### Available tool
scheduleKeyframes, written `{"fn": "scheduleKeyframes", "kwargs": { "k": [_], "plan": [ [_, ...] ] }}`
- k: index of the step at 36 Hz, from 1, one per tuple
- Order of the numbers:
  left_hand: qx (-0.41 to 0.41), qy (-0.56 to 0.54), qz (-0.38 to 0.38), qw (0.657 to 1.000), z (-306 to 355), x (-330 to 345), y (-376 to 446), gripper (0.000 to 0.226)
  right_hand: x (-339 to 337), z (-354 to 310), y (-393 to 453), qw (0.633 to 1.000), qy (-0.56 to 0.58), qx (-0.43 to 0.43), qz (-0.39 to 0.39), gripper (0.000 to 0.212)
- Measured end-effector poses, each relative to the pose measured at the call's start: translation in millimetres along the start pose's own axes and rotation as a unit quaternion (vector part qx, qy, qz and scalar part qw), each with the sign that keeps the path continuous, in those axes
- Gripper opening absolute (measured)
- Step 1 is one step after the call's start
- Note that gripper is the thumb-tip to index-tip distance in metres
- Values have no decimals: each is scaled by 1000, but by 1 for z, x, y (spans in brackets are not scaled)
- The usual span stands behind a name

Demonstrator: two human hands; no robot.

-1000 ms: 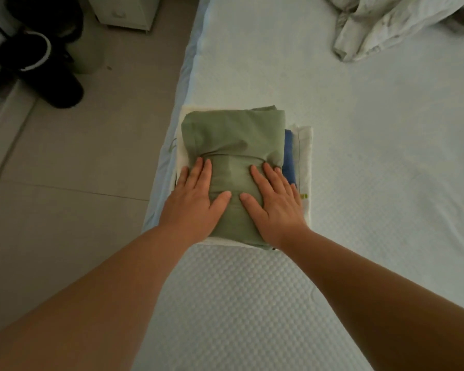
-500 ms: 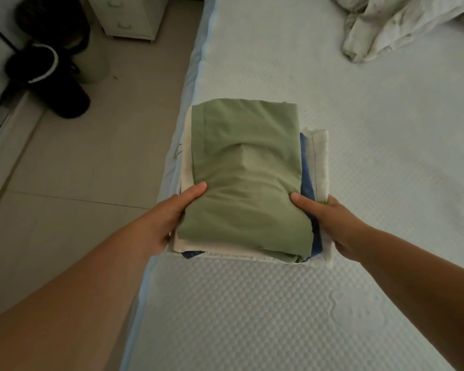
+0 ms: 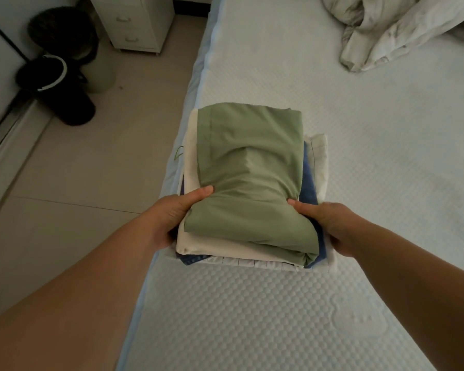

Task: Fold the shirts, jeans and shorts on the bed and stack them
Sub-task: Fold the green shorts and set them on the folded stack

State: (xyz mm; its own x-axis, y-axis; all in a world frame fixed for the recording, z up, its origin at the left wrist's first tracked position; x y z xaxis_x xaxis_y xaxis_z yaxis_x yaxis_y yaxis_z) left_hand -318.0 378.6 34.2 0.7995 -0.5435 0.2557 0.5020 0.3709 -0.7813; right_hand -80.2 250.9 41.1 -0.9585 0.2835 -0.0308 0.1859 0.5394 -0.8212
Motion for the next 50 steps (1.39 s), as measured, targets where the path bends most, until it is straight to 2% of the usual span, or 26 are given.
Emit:
{"fn": "scheduleKeyframes", "kwargs": {
  "k": [3,8,13,21,32,42,50],
  "plan": [
    [13,5,15,1000,-9,3,-19,80,2,8,-20,1000,-5,-8,4,63],
    [-3,-46,12,999,-57,25,-83,67,4,50,-80,998,-47,5,40,81],
    [-26,-115,50,992,-97,58,-167,51,7,92,-162,996,-47,37,60,61],
    [-13,-56,61,996,-88,113,-285,65,2,101,-308,993,-48,34,99,63],
    [29,72,-34,996,-35,165,-374,74,-4,93,-452,980,2,-15,198,67],
    [40,208,-120,970,-37,234,-425,66,-1,156,-554,954,126,-8,273,61],
    [21,305,-205,930,-72,339,-438,77,-31,242,-631,910,258,-4,324,54]
  ]
}}
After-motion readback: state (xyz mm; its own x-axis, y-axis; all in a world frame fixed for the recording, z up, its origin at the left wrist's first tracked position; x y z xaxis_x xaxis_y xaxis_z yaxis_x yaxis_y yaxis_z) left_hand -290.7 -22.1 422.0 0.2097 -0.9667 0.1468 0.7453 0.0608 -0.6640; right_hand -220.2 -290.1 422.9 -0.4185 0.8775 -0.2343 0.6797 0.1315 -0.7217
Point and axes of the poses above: each hand's wrist, its own y-axis towards the middle knuckle, its own x-axis out of the palm, z = x × y, the point moved 6 cm from there along y, towards the middle knuckle, and after that the axes turned 10 degrees about -z, right-handed, at the moved point
